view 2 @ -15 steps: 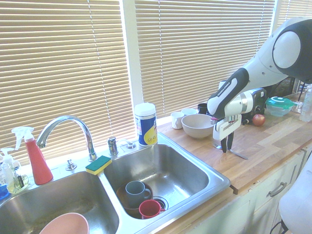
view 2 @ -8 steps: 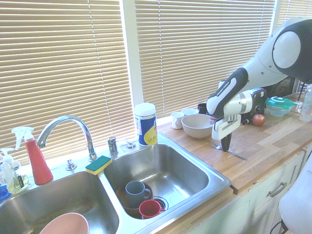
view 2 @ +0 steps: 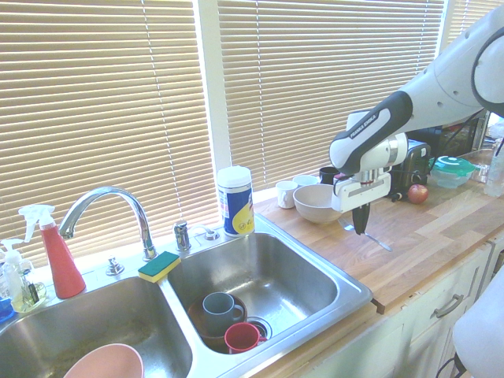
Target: Put the fork into the sink
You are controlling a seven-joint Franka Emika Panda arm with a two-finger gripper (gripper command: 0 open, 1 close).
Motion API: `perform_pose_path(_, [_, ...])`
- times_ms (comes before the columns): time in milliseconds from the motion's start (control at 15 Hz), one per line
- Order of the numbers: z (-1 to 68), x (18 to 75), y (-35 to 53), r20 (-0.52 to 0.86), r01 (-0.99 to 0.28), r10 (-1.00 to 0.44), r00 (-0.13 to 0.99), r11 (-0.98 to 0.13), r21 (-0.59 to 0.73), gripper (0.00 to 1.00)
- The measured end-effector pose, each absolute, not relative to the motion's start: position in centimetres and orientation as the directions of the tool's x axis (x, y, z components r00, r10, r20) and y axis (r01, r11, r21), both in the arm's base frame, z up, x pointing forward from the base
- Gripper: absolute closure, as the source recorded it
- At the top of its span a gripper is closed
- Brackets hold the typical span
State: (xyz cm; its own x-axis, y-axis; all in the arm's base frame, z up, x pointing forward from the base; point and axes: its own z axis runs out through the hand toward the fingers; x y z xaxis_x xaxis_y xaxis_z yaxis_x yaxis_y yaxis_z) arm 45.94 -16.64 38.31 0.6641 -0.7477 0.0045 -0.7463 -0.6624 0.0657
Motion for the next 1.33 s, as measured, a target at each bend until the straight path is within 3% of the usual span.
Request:
perform_pose_path(267, [41.8, 47.9, -3.8, 0.083, -0.808, -0.804, 0.589, -0.588, 0.041, 1.00])
perform_pose_path(600, [36.7, 50.6, 12.3, 0.109, -0.829, -0.825, 0.554, -0.559, -0.019, 1.00])
perform_pose_path(1000, [28.3, 53.3, 16.4, 0.075, -0.816, -0.815, 0.574, -0.578, -0.028, 1.00])
perform_pose_path(1333, [22.9, 53.5, 14.7, 0.050, -0.822, -0.821, 0.568, -0.570, -0.013, 1.00])
